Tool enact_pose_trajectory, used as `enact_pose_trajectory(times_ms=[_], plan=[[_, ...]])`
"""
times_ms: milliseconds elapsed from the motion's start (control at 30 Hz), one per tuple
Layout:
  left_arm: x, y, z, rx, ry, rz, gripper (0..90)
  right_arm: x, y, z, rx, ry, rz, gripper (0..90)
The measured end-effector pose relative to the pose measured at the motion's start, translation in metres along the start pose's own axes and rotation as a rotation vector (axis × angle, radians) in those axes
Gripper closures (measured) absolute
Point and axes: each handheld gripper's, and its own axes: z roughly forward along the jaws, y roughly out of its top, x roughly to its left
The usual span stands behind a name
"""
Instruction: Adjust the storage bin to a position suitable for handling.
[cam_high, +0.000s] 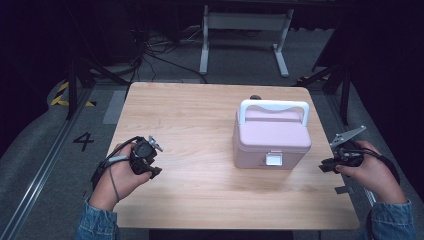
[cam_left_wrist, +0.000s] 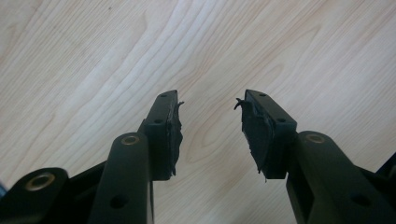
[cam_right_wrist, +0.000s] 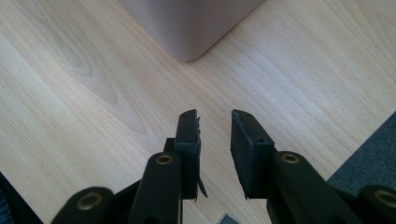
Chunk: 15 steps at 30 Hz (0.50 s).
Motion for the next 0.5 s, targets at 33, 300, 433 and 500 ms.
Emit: enact_pose_trajectory(times_ms=[33, 300, 433, 500], plan=[[-0.001, 0.003, -0.001, -0.016, -0.001, 0.005, 58.3, 0.000, 0.000, -0.001, -0.008, 0.001, 0.000, 72.5], [-0.001, 0.028, -0.009, -0.047, -0.072, 0.055, 68.1, 0.001, 0.010, -0.005, -0.021, 0.017, -0.025, 74.3], [0.001, 0.042, -0.010, -0.053, -0.084, 0.075, 79.5, -0.006, 0.017, -0.003, -0.009, 0.033, -0.026, 78.7], [0.002, 0.056, -0.008, -0.057, -0.075, 0.081, 83.0, -0.011, 0.020, -0.002, -0.004, 0.032, -0.020, 81.5]])
